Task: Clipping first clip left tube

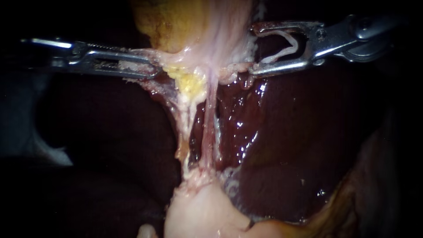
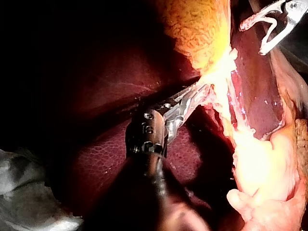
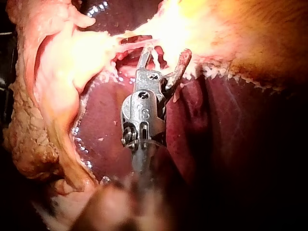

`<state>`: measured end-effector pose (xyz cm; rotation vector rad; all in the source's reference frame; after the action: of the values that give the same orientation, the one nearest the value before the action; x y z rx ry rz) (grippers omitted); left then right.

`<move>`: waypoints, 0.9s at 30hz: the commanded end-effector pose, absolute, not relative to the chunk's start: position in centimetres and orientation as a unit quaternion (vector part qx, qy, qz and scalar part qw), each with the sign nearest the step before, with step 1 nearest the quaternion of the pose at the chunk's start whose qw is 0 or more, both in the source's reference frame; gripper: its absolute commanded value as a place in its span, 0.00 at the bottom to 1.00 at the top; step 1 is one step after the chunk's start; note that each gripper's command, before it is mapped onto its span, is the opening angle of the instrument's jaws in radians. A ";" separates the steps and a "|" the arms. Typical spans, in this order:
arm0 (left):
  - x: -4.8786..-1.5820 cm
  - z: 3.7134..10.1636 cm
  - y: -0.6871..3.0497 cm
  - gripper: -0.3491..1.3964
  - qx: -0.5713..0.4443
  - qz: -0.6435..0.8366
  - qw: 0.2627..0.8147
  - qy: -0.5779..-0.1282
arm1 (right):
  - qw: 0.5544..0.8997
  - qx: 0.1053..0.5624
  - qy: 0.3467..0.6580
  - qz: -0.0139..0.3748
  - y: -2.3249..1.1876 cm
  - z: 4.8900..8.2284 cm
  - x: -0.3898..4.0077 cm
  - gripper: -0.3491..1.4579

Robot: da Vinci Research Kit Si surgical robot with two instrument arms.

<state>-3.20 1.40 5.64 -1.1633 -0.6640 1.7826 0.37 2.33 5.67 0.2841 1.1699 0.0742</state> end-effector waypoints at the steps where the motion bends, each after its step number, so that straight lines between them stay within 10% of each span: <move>1: -3.20 5.64 1.39 0.00 -0.468 0.718 0.441 -0.268 | 0.824 0.134 0.550 0.035 2.33 5.67 0.36 0.47; 27: -2.45 4.90 1.66 0.00 -0.474 0.704 0.464 -0.254 | 0.820 0.139 0.555 0.027 2.25 5.62 0.41 0.47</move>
<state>-2.45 1.66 4.90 -1.1640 -0.6259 1.7296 0.43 2.23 5.61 0.2998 1.1831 0.0583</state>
